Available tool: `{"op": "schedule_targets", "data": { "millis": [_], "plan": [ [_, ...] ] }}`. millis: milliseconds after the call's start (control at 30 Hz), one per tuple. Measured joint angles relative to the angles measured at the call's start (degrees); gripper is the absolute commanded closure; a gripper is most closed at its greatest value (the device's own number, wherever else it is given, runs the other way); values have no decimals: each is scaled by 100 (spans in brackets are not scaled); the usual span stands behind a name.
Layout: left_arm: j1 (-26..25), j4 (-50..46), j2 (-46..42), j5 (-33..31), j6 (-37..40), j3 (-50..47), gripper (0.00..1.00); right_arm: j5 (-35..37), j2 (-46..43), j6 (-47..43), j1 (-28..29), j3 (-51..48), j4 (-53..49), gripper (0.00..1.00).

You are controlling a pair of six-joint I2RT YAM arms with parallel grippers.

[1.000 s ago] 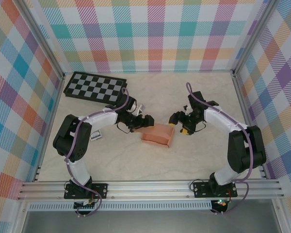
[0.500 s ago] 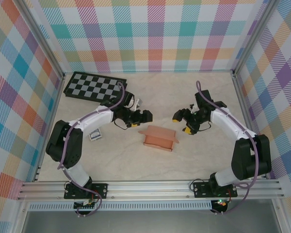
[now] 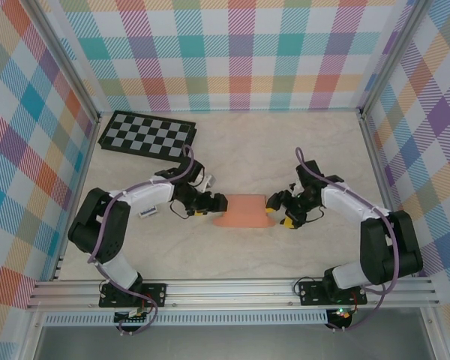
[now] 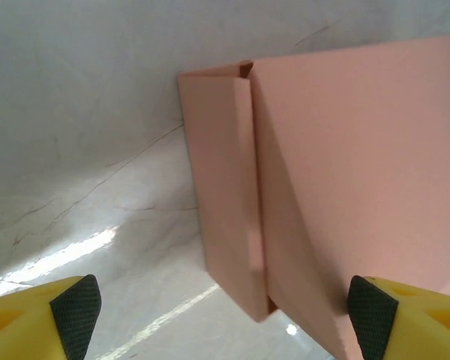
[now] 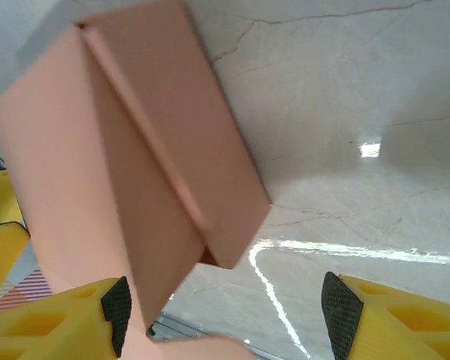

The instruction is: Fold the paper box

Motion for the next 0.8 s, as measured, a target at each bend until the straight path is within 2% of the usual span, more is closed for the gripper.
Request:
{"op": "schedule_targets", "data": {
  "millis": [267,500,667,800],
  "plan": [
    [-127,0,234,-404,116,-24,13,195,455,-35,24,-81,636,35],
    [-223,13,232,-640,175,22,13,463,634,-393,24,-57,693,34],
    [-238,17,229,-693,173,33,13,675,413,-1165,24,74,686,31],
    [-254,15,229,-769,170,59,13,678,-221,-2452,101,234,741,28]
  ]
}}
